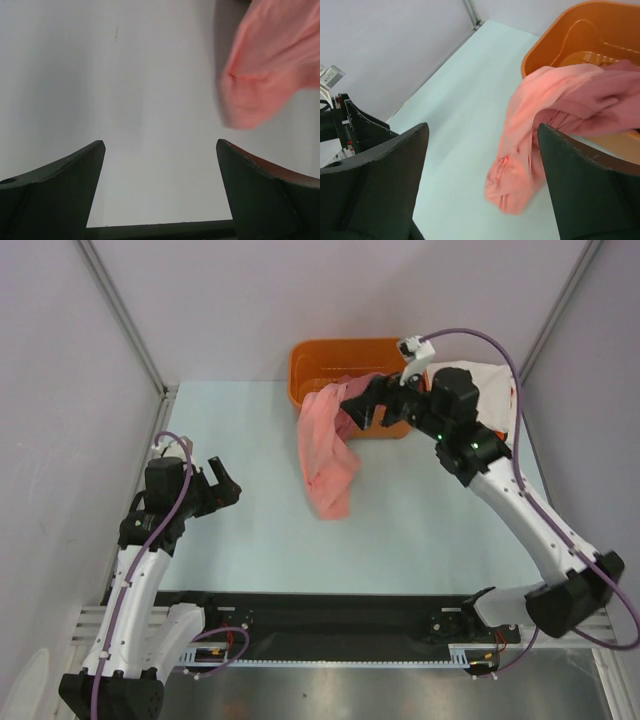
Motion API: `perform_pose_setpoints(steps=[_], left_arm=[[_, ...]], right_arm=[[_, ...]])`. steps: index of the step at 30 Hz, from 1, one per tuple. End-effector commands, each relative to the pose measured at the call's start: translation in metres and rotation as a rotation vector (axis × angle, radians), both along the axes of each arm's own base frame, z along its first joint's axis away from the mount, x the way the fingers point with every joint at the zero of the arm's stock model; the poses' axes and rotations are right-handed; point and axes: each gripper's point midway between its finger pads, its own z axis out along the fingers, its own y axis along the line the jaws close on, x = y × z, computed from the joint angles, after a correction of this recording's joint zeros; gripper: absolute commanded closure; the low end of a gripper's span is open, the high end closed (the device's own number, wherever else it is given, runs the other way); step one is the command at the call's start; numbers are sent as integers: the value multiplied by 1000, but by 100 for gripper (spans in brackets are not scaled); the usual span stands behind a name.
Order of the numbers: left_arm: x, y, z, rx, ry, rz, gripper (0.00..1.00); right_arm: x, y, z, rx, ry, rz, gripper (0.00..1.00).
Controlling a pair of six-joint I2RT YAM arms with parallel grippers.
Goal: Fold and stack the t-shirts
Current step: Move the tshirt to the center of the board
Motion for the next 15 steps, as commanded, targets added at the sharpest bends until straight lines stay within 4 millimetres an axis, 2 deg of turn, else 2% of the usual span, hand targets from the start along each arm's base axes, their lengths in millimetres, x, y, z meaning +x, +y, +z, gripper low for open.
perform_pose_setpoints(steps=[1,3,4,6,9,10,12,13,14,15], left_arm=[[1,-1,6,-7,-31,0,0],[1,-2,6,-8,-30,0,1],[1,-2,6,-9,-29,-1,0],[1,-2,5,-8,-24,-3,0],[1,-2,5,-8,-27,-3,0],[1,-2,6,-6,-29,-3,0],[0,-2,7,-10,-33,-2,0],[0,-2,7,-10,-33,-2,0],[1,-2,6,-11,-30,-3,0],[1,-2,6,-11,-29,-3,0]], right_arm=[[3,-26,-39,-49,51,-137,6],[-3,-28,-51,-51,84,-144,7],[-5,-27,-63,-65,112,-142,7],[-11,-19,-78,-89,159,-135,7],[-11,-1,-118,-177,251,-140,8],[-7,6,-140,-215,295,-141,8],[-7,21,-159,-250,343,-122,7],[-2,31,-187,-289,398,-114,7],[2,40,-184,-290,403,-101,7],[5,47,-192,-309,421,-100,7]])
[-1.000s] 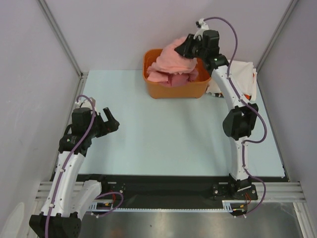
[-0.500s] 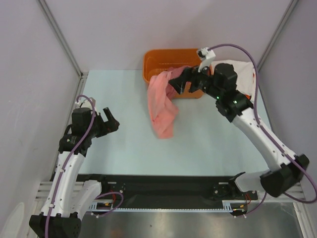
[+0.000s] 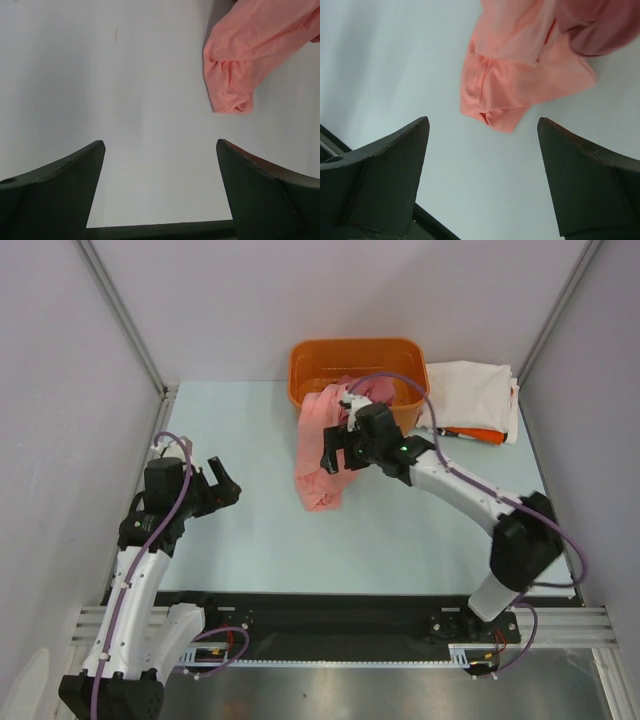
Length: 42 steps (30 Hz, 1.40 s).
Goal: Fold and stack the t-shirts
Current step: Move the tshirt to the center of the board
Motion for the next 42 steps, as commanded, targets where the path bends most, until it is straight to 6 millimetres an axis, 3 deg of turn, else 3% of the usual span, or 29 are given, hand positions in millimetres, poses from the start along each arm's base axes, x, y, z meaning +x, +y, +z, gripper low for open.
perform_pose_setpoints(steps=[1,2,3,4,5,6,7,8,11,12,13,14,15,18,19,22,23,25,26,28,30,31,32,35,36,38,39,40,42], left_arm=[[1,-2,4,-8,-20,-3,0],[1,-2,3,-7,-18,-4,0],[2,-2,4,-8,-21,-5,0],[1,-2,4,-8,-23,-5,0],[1,-2,5,-8,-24,-5,0],[1,-3,6,-9,-29,-7,0],[0,-2,7,-8,-32,-8,0],[0,-2,7,-9,-34,-5,0],[-1,-3,9,-8,-44,-9,0],[-1,-3,10,-6,-46,-8,0],[-1,-2,10,-2,-48,-5,0],[-1,-2,9,-1,-44,-6,0],[-1,-2,10,-1,-47,-8,0],[-1,-2,11,1,-47,-9,0],[-1,-2,10,1,-46,-9,0],[-1,-2,10,1,-47,-8,0],[-2,-2,10,2,-46,-7,0],[-1,-1,11,4,-49,-4,0],[-2,-1,10,5,-46,-3,0],[-1,0,10,8,-46,2,0],[-2,0,10,8,-43,3,0],[-1,0,10,9,-45,4,0],[-2,1,10,9,-45,5,0],[-2,1,10,11,-43,10,0],[-2,2,10,11,-43,12,0],[-1,2,10,14,-42,16,0],[-1,2,10,13,-42,17,0],[-1,3,10,14,-45,18,0],[-1,3,11,14,-46,19,0]], right_arm=[[13,27,-12,-50,44,-13,7],[13,32,-44,-116,115,-10,7],[30,35,-39,-144,81,-62,7],[31,40,-47,-175,91,-72,8],[35,39,-77,-239,137,-88,8],[45,44,-74,-245,116,-109,9],[49,43,-80,-261,122,-131,10],[52,43,-99,-296,147,-147,10],[68,42,-104,-320,130,-213,11],[72,41,-116,-343,137,-229,11],[78,45,-111,-328,125,-239,15],[82,45,-111,-326,122,-256,19],[88,49,-112,-321,121,-265,35],[95,55,-115,-304,120,-270,63],[100,62,-107,-282,102,-265,75],[104,76,-94,-254,74,-238,91],[105,84,-78,-228,55,-220,100],[99,102,-52,-204,6,-166,100],[96,114,-15,-140,-41,-132,100],[79,131,26,-106,-102,-68,100],[60,140,101,-13,-212,-20,100],[43,148,129,21,-255,18,100],[28,143,175,74,-340,56,100],[-10,137,237,156,-460,122,100],[-30,115,279,221,-516,118,100],[-42,96,281,240,-517,97,100],[-61,65,312,298,-567,69,100],[-60,57,280,263,-542,43,100],[-52,17,266,250,-537,-88,100]])
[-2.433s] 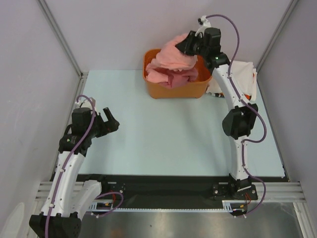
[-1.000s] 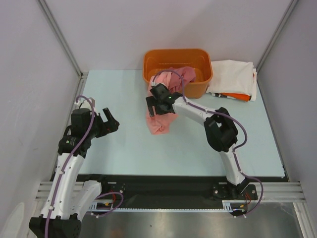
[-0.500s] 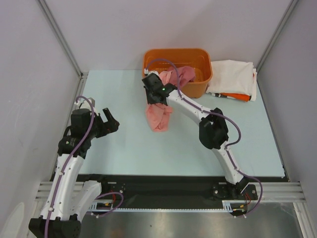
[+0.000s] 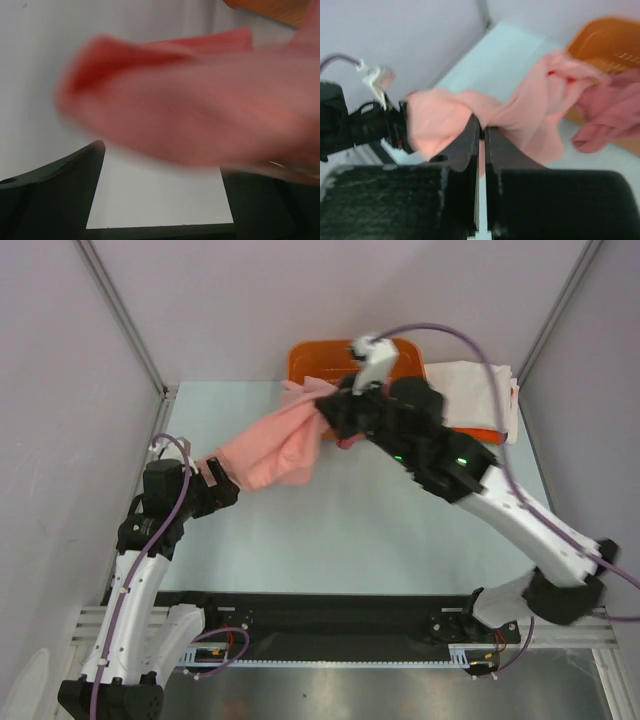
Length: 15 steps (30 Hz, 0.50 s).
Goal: Fold and stack the t-shirts
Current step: Move the tshirt to the center of the board
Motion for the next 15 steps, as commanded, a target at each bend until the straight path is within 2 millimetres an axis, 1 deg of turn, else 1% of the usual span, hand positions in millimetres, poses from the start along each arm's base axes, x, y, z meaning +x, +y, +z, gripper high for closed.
perform_pose_setpoints(steps=[1,2,3,4,5,6,7,9,10,12,13,14,15], left_arm=[[0,1,6,1,-22,8,0],[0,0,5,-1,-20,4,0],[0,0,5,-2,-18,3,0],[0,0,5,-1,-17,4,0],[0,0,4,-2,-15,3,0],[1,-1,4,-3,-14,2,0],[1,-1,3,-1,-11,1,0],[1,0,3,-2,-9,3,0],[1,0,3,0,-8,4,0],[1,0,3,0,-8,4,0],[1,0,2,1,-6,6,0],[2,0,3,0,-8,6,0],[1,0,1,1,-3,6,0]], right_arm=[[2,-90,28,153,-77,-212,100],[10,-99,-20,97,-4,-245,100],[25,-127,-39,121,59,-325,100],[23,-145,-56,100,110,-354,100],[25,-155,-74,79,153,-370,98],[36,-181,-107,39,220,-454,77],[35,-197,-131,3,300,-508,44],[41,-226,-161,-46,378,-605,29],[46,-251,-171,-45,414,-683,19],[50,-263,-180,-27,445,-710,13],[55,-271,-180,-5,452,-726,9],[57,-263,-178,10,463,-682,8],[63,-256,-180,10,473,-659,5]])
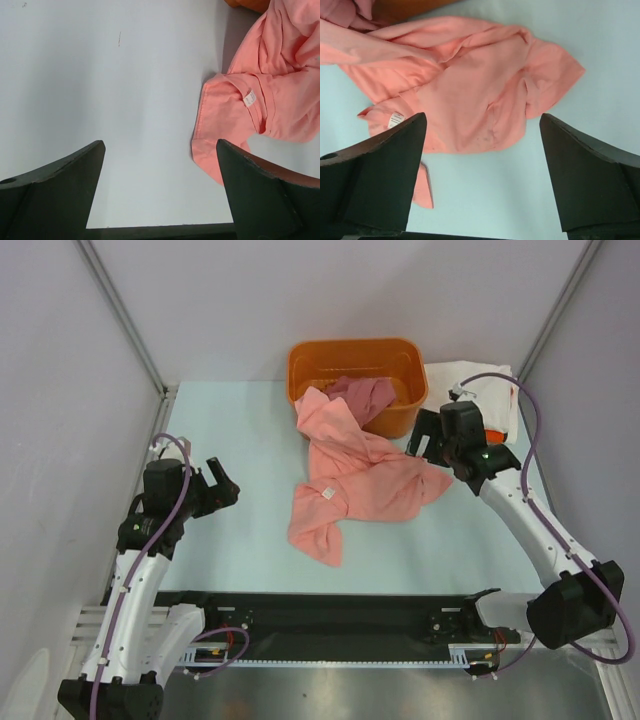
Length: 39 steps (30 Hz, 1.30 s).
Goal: Fold and stack the t-shirts
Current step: Move the tshirt to the center of the board
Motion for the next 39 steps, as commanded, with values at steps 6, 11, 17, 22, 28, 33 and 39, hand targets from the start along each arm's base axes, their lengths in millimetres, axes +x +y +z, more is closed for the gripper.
perform_pose_setpoints(steps=[6,11,17,22,28,33,39], left_arm=[[2,0,2,0,-4,8,0],[1,0,2,-1,-6,7,0],[1,0,3,-2,-9,5,0],[0,0,4,-3,-15,4,0],[1,-2,3,-7,-8,-8,0],[1,-4,2,-10,-2,-17,0],[1,-3,3,-6,-6,-11,0]], right_arm=[[27,109,39,71,-90,262,0],[64,171,36,14,-92,336,0],[119,223,-8,-132,-17,386,2],[143,246,-9,-245,-49,368,1],[141,255,-37,-269,-24,376,28],[140,263,-40,-258,-30,407,85],[128,280,-27,-195,-38,483,100]])
